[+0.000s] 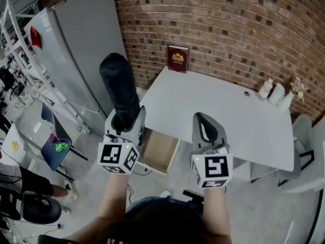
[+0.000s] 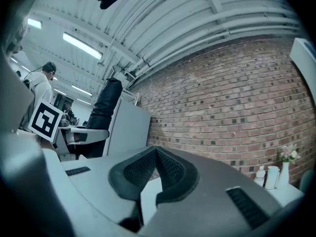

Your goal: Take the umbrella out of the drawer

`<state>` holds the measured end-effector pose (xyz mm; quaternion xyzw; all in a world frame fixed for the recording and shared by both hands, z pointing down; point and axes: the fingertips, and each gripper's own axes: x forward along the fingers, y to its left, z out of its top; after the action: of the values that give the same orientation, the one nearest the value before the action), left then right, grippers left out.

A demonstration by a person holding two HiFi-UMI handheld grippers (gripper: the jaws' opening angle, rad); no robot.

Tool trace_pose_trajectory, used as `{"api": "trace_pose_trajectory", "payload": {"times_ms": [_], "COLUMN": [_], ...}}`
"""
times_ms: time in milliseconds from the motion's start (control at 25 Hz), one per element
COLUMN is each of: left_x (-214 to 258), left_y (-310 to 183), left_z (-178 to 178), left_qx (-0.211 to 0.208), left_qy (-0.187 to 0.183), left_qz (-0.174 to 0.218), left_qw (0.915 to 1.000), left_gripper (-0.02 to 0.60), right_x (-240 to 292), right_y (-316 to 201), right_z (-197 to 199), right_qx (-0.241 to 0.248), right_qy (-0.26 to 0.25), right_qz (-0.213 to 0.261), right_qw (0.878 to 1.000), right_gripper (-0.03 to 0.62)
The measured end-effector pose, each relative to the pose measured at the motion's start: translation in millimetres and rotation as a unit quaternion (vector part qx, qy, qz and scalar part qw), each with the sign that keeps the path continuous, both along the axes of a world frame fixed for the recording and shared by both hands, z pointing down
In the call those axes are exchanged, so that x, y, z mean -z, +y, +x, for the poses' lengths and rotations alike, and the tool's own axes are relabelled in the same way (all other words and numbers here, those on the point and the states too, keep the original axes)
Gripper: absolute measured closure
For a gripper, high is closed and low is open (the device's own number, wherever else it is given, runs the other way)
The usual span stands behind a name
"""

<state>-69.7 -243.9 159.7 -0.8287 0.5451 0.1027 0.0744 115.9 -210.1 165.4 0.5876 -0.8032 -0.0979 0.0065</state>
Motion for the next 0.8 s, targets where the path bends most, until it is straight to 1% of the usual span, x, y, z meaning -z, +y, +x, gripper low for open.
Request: {"api": "trace_pose_trajectory", "payload": {"times_ms": [160, 240, 400, 600, 800], "left_x": [13.2, 16.8, 29.8, 39.4, 45.0], "left_y": [0.8, 1.2, 2.0, -1.9, -5.7], "left_z": [-2.6, -2.9, -8.2, -15.1, -16.1], "left_qx": [0.005, 0.004, 0.000, 0.001, 0.000], "left_qy": [-0.022, -0.032, -0.040, -0.054, -0.055], "left_qz": [0.027, 0.038, 0.058, 0.072, 0.074], "left_qw": [0.9994, 0.9987, 0.9975, 0.9960, 0.9957], "left_gripper": [0.330, 0.330, 0.330, 0.328, 0.328], "right_x": [16.4, 21.7, 32.9, 43.2, 49.9], "right_y": [0.2, 2.0, 5.9, 10.3, 11.9], "right_z": [10.4, 16.8, 28.2, 44.4, 52.5], "right_qx": [-0.039, -0.051, -0.070, -0.091, -0.106], "right_qy": [-0.002, 0.004, 0.022, 0.030, 0.042], "right_qz": [0.033, 0.042, 0.057, 0.066, 0.070], "right_qw": [0.999, 0.998, 0.996, 0.993, 0.991], "right_gripper": [0.602, 0.602, 0.602, 0.602, 0.602]}}
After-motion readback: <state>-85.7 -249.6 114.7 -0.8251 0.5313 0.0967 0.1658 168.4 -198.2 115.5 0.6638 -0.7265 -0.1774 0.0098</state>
